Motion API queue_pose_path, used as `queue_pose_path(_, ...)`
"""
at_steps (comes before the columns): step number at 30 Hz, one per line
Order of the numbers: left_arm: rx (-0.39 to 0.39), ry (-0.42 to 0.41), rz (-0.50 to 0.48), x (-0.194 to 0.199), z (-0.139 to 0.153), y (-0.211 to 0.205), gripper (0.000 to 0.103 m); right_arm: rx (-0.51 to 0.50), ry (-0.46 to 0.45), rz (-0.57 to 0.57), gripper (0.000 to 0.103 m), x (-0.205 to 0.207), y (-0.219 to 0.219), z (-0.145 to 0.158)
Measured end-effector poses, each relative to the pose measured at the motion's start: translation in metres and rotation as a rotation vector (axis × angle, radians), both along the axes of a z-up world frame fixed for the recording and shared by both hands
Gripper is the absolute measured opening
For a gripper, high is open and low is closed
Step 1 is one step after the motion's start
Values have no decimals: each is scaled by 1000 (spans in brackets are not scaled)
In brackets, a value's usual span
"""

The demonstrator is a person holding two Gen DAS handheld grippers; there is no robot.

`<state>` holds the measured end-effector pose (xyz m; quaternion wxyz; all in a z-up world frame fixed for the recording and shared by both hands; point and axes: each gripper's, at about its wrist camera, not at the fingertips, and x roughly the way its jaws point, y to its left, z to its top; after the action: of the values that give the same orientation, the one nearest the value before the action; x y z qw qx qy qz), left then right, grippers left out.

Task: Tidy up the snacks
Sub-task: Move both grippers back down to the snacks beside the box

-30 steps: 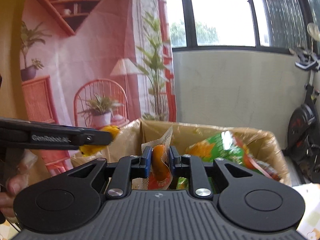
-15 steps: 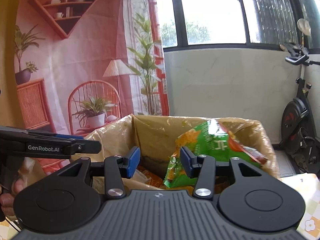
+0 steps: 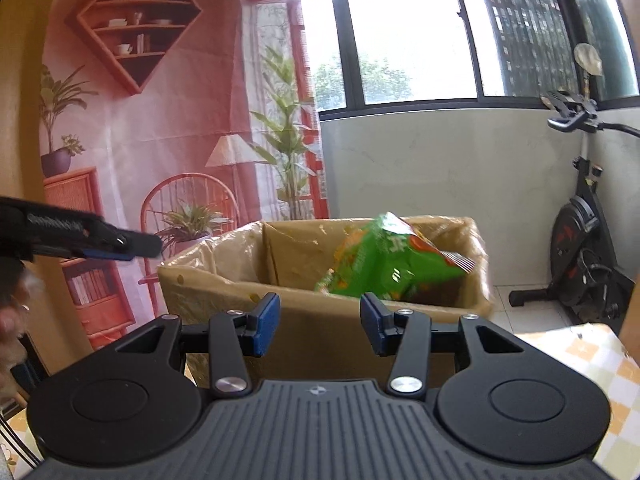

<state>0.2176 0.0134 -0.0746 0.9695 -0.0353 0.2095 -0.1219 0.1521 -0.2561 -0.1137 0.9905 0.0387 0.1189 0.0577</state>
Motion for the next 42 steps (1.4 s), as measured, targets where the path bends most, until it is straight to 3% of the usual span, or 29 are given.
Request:
queue_pose_path(3,26,25,-24,-4,-12,-7,51,24,18,-25,48,-5,-8,-9)
queue_pose_path(11,-5,149,-66,-11,-64,-17,51,26,79,-61,48,-17,-21,-41)
queue_pose_path(17,2,233,-102,-4,-102,-26,51,74,190,-104,48,-16,-32,-80)
queue_pose_path(21,-5,271,-120,7,-124,-31,51,90,286,-144,58,-10,-36,-108)
queue_pose_path(26,14,319,-109,18,-151,-36,51,82,336,-178,58,-6,-40,-133)
queue_pose_path(30,20,338,-92,28,-166,-37,52,92,355,-199,59,-6,-44,-144)
queue_pose_path(33,40,355,-70,38,-176,-42,53,94,367,-213,69,-4,-43,-149)
queue_pose_path(42,123,369,-28,61,-196,-57,54,63,365,-211,69,-2,-39,-153)
